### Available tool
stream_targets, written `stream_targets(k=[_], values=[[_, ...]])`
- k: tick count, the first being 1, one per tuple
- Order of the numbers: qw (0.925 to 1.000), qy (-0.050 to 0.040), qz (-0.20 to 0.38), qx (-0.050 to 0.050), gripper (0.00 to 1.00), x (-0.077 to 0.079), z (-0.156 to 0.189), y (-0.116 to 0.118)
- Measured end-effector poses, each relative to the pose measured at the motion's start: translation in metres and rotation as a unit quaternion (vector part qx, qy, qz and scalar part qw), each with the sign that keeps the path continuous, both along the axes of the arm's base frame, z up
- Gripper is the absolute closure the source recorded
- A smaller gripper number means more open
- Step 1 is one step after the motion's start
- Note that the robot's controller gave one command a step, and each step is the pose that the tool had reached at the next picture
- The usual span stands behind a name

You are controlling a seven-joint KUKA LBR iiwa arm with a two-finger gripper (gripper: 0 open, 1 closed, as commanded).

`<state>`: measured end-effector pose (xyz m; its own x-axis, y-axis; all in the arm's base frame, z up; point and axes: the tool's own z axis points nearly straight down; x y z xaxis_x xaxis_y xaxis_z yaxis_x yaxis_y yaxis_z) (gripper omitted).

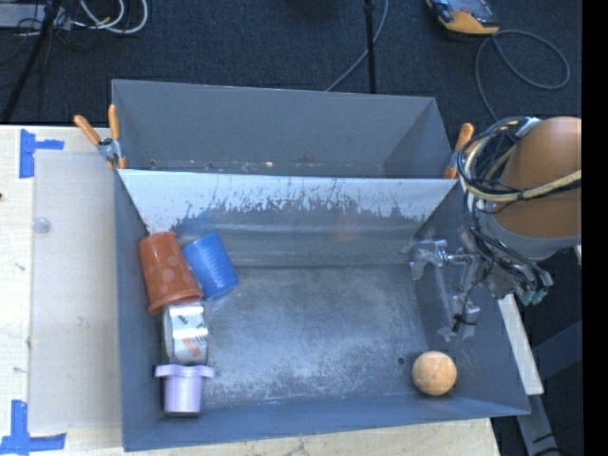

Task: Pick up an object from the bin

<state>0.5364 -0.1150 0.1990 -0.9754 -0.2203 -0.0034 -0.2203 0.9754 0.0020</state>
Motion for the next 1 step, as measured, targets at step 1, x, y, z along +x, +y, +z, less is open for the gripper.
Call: stream_targets(k=[1], values=[[0.9946,0.0062,0.104,0.000,0.00,-0.0374,-0.0481,-0.0312]])
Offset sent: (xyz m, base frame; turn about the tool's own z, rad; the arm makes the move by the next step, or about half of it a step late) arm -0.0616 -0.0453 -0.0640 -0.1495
